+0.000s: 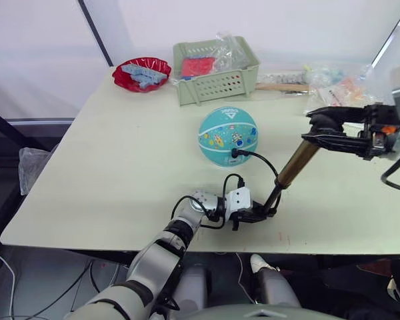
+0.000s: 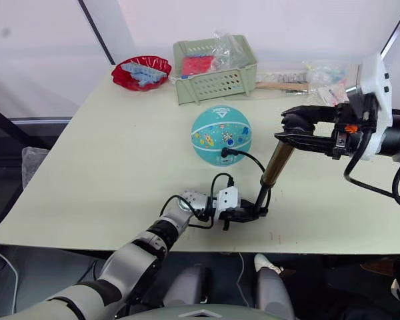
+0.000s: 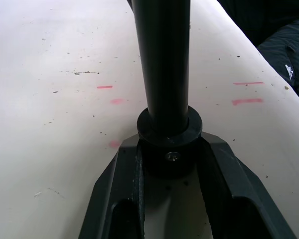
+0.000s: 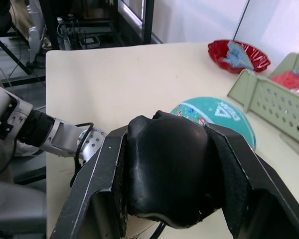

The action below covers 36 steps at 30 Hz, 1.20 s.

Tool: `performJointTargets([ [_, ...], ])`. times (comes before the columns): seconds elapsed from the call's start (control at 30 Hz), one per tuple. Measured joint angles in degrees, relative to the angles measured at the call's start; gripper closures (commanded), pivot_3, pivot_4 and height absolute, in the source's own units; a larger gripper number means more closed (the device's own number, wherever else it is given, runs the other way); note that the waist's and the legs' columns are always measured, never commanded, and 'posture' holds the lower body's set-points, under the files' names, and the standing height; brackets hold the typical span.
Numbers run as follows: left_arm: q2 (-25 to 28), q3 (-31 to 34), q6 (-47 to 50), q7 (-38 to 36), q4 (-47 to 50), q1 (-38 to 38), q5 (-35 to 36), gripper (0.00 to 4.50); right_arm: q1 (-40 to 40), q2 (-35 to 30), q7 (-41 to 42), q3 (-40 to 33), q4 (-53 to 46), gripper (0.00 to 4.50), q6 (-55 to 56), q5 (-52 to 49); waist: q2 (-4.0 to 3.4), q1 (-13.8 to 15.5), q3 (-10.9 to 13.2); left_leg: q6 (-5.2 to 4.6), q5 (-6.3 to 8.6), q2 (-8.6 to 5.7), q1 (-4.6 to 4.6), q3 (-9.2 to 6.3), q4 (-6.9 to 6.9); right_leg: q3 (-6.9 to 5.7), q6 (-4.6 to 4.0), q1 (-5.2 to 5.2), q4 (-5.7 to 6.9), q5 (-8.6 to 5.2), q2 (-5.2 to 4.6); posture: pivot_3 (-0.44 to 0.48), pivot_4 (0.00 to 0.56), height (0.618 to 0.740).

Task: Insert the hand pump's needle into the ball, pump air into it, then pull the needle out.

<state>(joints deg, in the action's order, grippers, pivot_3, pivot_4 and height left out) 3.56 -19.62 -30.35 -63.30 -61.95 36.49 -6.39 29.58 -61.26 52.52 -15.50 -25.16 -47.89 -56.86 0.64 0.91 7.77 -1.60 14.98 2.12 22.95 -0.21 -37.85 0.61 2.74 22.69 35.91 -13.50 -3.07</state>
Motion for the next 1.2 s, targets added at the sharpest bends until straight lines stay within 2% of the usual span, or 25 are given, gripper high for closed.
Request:
performJointTargets([
  [0.13, -0.06, -0.02, 0.0, 0.0, 0.0, 0.01, -0.01, 3.47, -0.08, -0.05, -0.42, -0.08, 0.02, 2.56, -0.52, -0.09, -0.02, 0.0, 0.01, 0.0, 0.0, -0.01, 0.0, 0.02, 0.0, 0.0, 0.01, 0.0, 0.0, 0.0, -0.02, 0.0, 0.15, 0.736],
  [0.33, 0.07, -0.07, 0.02, 0.24, -0.12, -0.22, -0.1, 3.47, -8.93, 2.2, 0.18, -0.89, -3.32, 2.56, 7.45, 5.37, 0.11, -0.06, -0.17, 0.0, 0.0, -0.03, -0.11, 0.02, 0.0, -0.02, 0.02, -0.09, -0.01, -0.01, 0.06, 0.0, 0.15, 0.736],
  [0.5, 0.24, -0.12, 0.02, 0.96, -0.54, -0.44, -0.39, 3.47, -15.66, 6.0, 0.5, 3.66, -3.83, 2.56, 15.2, 11.74, 0.64, -0.14, -0.82, 0.0, 0.0, 0.01, -0.27, -0.01, -0.01, -0.03, 0.04, -0.15, 0.0, -0.02, 0.14, 0.0, 0.15, 0.736],
  [0.67, 0.41, -0.13, 0.02, 1.16, -0.57, -0.64, -0.48, 3.47, -20.45, 11.1, -0.54, 10.68, -2.4, 2.56, 22.9, 20.13, 0.74, -0.17, -1.06, 0.0, 0.0, 0.02, -0.31, 0.0, -0.01, -0.02, 0.03, -0.16, 0.0, -0.01, 0.15, 0.0, 0.15, 0.736],
  [0.93, 0.29, -0.19, 0.03, 1.17, -0.57, -0.63, -0.51, 3.47, -23.98, 15.21, -1.51, 17.73, 2.07, 2.56, 30.21, 29.12, 0.73, -0.12, -1.11, 0.0, 0.0, 0.02, -0.3, 0.0, 0.0, -0.01, 0.01, -0.16, 0.0, -0.01, 0.19, 0.0, 0.15, 0.736],
  [1.2, 0.18, -0.16, 0.03, 1.1, -0.56, -0.63, -0.5, 3.47, -23.32, 15.51, -0.78, 16.61, 1.37, 2.56, 29.05, 28.66, 0.67, -0.11, -1.1, 0.0, 0.0, 0.01, -0.25, -0.01, 0.0, -0.01, 0.0, -0.16, 0.0, -0.01, 0.19, 0.0, 0.15, 0.736],
])
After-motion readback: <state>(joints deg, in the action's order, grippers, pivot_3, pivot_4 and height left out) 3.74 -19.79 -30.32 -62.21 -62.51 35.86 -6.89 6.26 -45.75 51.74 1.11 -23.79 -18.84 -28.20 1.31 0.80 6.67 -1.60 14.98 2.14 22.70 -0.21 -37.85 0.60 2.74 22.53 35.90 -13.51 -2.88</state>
